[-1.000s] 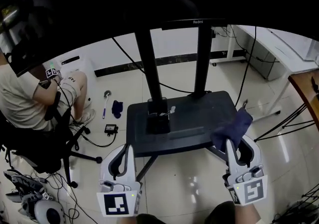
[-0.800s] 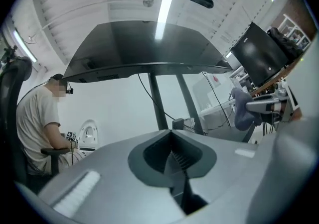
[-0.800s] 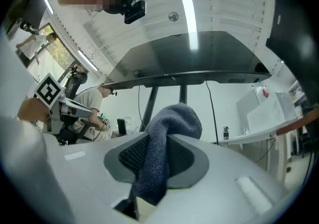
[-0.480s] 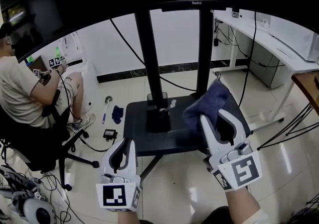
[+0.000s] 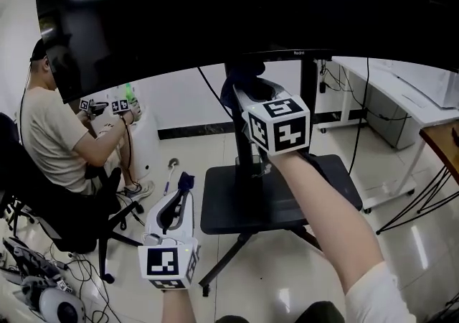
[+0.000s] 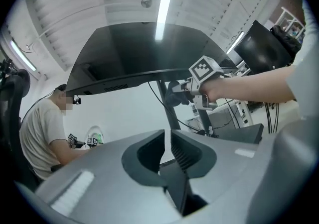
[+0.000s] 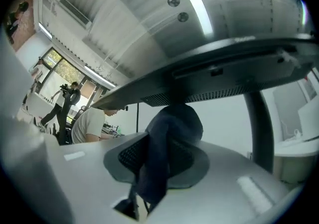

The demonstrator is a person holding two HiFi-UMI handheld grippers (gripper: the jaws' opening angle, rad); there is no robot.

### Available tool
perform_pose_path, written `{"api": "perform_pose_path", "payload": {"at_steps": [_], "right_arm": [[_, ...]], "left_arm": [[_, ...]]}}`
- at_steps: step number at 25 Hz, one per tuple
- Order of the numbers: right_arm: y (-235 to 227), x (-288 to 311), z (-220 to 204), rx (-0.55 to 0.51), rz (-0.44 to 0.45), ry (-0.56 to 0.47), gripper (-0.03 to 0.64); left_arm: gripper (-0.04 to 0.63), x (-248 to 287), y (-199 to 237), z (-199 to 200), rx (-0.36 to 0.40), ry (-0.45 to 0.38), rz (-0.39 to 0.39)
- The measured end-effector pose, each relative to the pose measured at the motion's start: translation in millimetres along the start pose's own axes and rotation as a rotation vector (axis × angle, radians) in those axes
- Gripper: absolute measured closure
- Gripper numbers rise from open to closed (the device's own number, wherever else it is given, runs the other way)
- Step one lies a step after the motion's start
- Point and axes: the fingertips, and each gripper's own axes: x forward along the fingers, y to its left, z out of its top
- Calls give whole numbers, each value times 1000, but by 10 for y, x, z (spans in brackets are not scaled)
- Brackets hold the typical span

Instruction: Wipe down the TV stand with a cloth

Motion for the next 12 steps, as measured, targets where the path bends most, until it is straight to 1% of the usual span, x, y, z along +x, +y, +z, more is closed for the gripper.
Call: {"api": "perform_pose_path", "payload": {"at_steps": [3,4,6,7,10,12], "right_arm": [[48,204,-145,-74,23,51,520],[79,236,-240,-94,33,76,520],[124,255,-490,-107,50,144,520],[145,246,-625,-111,57,182,520],[194,208,-1021,-123,80,306,520],[220,195,-1282,-108,115,401,520]], "left_arm": [[477,-50,81,-42,-14,1,0],[477,-58,85,-106,-24,14,1],[477,-81,37,-250,-45,68,-7],[477,-90,3,-290,-44,86,-15],[477,-68,-58,-241,-5,32,-31],[477,-66,-97,-219,7,27,-37]]}}
